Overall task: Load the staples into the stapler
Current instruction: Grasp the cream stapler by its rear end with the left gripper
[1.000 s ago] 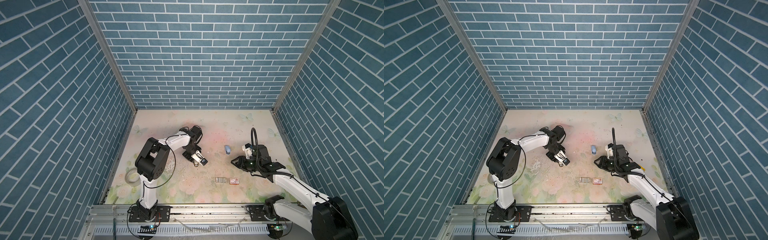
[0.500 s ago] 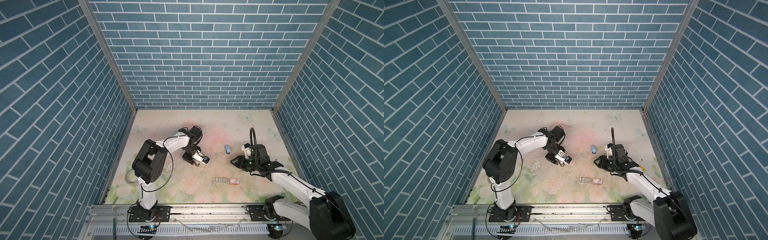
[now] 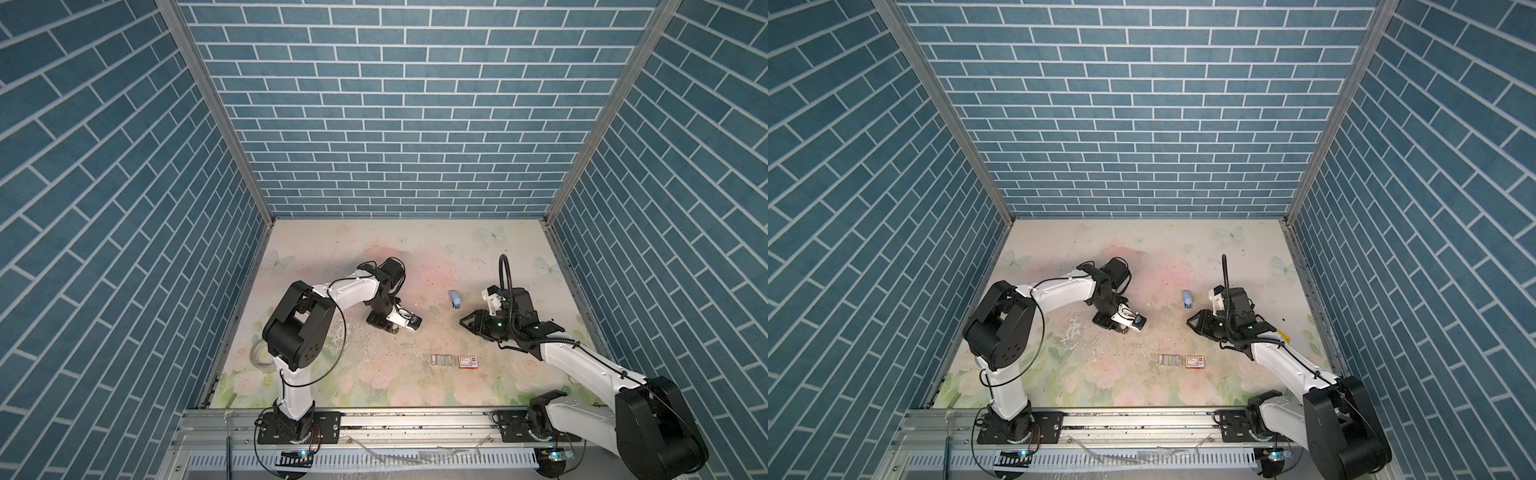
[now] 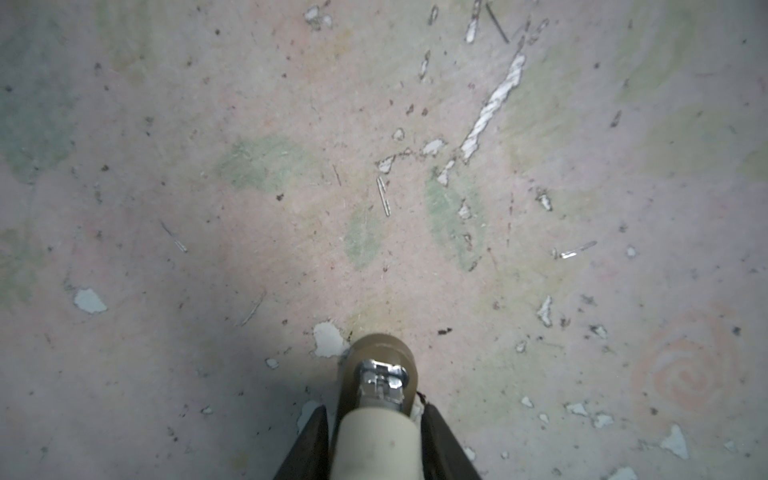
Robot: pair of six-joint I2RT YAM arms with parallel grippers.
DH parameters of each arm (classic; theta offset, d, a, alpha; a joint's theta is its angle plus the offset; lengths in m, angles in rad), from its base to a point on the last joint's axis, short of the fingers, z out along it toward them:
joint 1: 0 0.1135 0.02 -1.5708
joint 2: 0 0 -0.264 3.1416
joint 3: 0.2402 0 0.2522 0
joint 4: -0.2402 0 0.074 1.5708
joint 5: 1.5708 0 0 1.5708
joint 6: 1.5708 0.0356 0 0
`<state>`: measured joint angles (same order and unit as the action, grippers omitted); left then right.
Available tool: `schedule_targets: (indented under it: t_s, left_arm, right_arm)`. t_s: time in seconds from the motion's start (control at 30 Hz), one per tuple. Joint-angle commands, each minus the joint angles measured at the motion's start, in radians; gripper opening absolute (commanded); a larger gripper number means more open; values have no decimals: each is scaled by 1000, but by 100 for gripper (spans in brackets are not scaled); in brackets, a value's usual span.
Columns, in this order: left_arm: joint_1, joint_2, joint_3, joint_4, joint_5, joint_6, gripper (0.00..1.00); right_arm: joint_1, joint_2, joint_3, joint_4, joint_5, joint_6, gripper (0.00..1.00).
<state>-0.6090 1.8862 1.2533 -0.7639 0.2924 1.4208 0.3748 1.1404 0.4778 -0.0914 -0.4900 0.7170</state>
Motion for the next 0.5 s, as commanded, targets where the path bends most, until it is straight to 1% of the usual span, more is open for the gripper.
schedule_targets:
  t_s: [0.0, 0.17, 0.27, 0.47]
  left_arm:
    - [-3, -21, -5, -8, 16, -14, 34]
    - [-3, -25, 21, -34, 22, -37, 34]
    - [-3, -32, 26, -50, 25, -46, 43]
    - [-1, -55, 38, -72, 33, -68, 45]
  right_arm:
    - [-4, -16, 16, 9, -5, 4, 40]
    - [-4, -17, 16, -3, -9, -2, 38]
    - [-3, -21, 12, -5, -9, -3, 38]
    - [-3, -25, 2, 2, -10, -2, 38]
